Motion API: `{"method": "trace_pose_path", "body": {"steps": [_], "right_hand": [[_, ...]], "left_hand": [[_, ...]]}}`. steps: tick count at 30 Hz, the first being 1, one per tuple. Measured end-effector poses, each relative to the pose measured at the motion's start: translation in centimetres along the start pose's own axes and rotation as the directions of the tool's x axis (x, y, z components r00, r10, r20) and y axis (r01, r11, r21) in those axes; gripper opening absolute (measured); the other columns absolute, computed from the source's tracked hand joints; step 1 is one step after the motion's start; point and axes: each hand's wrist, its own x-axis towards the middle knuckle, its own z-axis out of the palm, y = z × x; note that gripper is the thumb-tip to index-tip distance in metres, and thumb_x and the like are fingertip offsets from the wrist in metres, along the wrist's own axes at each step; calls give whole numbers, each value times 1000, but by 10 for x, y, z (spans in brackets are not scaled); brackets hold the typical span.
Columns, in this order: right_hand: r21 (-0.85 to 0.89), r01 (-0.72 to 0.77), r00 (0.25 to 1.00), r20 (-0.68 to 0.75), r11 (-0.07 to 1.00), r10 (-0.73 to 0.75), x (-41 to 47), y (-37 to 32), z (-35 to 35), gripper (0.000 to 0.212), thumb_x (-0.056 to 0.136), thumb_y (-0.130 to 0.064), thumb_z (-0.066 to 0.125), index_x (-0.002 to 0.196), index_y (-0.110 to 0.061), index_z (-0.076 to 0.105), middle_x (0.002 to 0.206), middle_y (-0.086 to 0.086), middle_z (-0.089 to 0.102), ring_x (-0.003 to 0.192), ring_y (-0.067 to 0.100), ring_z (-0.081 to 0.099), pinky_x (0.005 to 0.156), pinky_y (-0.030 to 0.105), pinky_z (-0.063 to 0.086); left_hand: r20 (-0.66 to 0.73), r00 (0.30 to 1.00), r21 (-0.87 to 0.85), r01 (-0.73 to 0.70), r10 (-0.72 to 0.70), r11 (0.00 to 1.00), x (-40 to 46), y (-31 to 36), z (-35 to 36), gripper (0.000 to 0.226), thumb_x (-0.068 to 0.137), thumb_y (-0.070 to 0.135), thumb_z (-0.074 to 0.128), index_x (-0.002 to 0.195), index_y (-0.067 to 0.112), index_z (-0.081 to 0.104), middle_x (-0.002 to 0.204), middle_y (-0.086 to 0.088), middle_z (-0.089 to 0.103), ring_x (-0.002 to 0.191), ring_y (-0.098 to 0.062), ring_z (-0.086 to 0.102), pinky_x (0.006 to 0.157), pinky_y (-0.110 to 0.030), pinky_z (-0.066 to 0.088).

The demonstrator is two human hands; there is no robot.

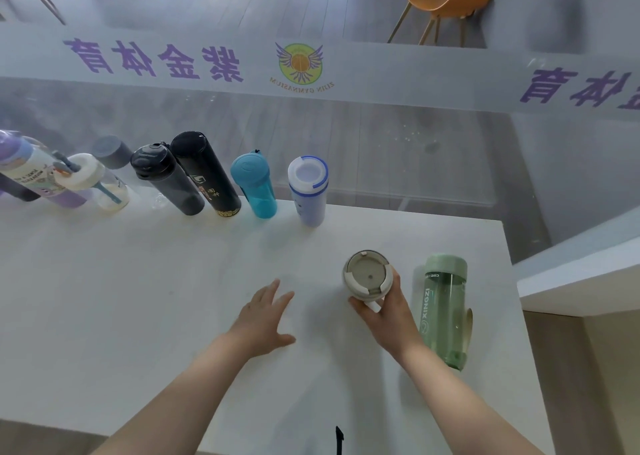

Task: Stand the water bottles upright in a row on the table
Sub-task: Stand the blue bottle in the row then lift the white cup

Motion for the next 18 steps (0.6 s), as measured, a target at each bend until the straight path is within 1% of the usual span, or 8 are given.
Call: {"method": "trace_pose_path", "body": {"steps": [2,5,10,13,16,18], "right_hand": [[10,0,1000,-16,1000,0,16,-4,-1,70,79,-30,75,132,-42,32,127,-22,51,119,-1,51,105,42,44],[20,15,999,-40,1000,-14,41,-10,-3,68,79,-30,76,128,-47,32,129,-21,50,121,1,50,104,44,44],[35,17,996,-90,999,-13,79,-17,-4,69,76,-36,77,130,-38,34,126,-22,52,120,4,51,102,47,46],[31,13,993,-120,999,-9,101,-21,-4,70,73,-40,77,129,-37,34,124,-25,52,119,5,52,101,46,47],[19,11,988,-155,1000,-8,119,-25,-4,70,74,-38,77,129,-31,35,124,-16,54,116,9,54,100,44,47],[6,15,985,-174,1000,-13,128,-29,-4,69,77,-35,78,130,-26,35,126,-9,55,116,12,54,100,39,46]], "left_hand": [[20,998,54,50,-52,997,1,-3,6,97,81,52,66,153,31,5,161,-2,-17,149,-25,-7,119,-46,16],[25,997,96,70,-73,993,2,-2,13,102,80,54,66,152,31,-2,160,-3,-22,149,-25,-12,118,-49,11],[8,997,148,77,-79,986,4,-1,19,109,77,56,68,152,28,-7,159,-5,-24,149,-28,-13,118,-51,10],[-9,997,163,82,-82,983,4,-1,23,111,77,56,68,151,28,-9,159,-5,-25,148,-28,-15,118,-52,9],[-5,997,169,81,-81,982,4,-1,25,110,78,57,66,151,29,-12,158,-6,-26,148,-29,-16,118,-53,8],[-2,997,169,77,-78,983,4,-2,25,111,78,57,66,151,29,-13,158,-6,-27,148,-29,-17,117,-54,7]]}}
